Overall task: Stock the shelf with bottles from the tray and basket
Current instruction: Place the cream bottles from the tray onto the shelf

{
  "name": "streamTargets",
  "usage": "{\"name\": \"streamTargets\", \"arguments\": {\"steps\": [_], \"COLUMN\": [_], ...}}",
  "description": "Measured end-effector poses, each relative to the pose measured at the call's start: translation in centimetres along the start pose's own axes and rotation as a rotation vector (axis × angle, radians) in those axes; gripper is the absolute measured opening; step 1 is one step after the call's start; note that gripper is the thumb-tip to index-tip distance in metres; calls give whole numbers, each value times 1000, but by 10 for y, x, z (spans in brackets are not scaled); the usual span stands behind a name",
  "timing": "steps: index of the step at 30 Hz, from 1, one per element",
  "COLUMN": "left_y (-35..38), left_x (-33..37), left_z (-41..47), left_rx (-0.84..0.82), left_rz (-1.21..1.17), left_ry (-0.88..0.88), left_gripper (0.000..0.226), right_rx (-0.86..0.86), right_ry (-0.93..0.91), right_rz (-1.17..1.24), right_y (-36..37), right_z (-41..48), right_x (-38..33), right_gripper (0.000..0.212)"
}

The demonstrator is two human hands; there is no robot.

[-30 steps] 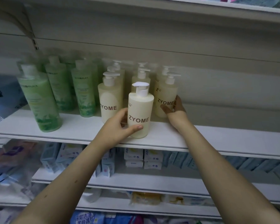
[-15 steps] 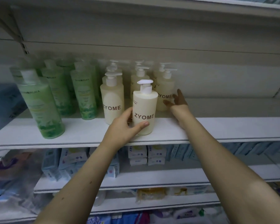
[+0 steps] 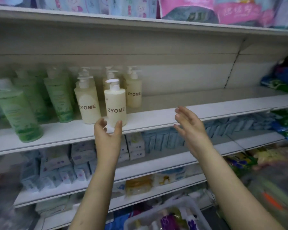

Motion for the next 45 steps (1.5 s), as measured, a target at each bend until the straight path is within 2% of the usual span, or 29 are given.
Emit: {"name": "streamTargets", "arguments": {"steps": [4,6,9,14,17,25,30,36,40,45], "left_y": [75,119,173,252,295,386,432,496,546,616], "left_x": [-5,-9,-13,-10,-3,11,-10,-62,-94,-105], "left_z": [-94,-148,-226,-348,-422,-551,-576,-548,-510,-452], "left_rx": [-270,-444,-611,-774,-905,-1158,-1209,-1161,-1102,-1011], "left_rz": [-39,16,31,-30,-35,-13,35,67,42,25], "left_ry": [-18,-38,-58,-73,-51,-30,-102,-240,-357,-378], "left_gripper": [42,39,35,23,23,21,23,22,19,28], "right_rx": [54,113,217,376,493,815,924,927,860,671], "right_ry": [-39,-25,-2,22,16,34,36,137,236,296], "right_rz": [-106,-171,-223,-278,-314,-313,-285,-349,-344,-353], "right_y": [-77,-127,-208,-338,-407,-539,-584,-638,-665,-686], "right_z": [-69,-106,-158,-234,-278,-368,-389,-361,-301,-201], "right_x": [-14,-15,-21,-59,-90,-143,-131,-86,-38,6], "right_gripper": [39,42,40,37,32,28,24,29,32,28]}}
Point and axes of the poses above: each hand's wrist, its own z-axis towards the middle knuckle, its own y-axis out of the palm, x = y × z, the point moved 10 cm from there along z, towards the middle knuckle, and after that the axes turned 10 degrees about -y, right-handed, at the moved point
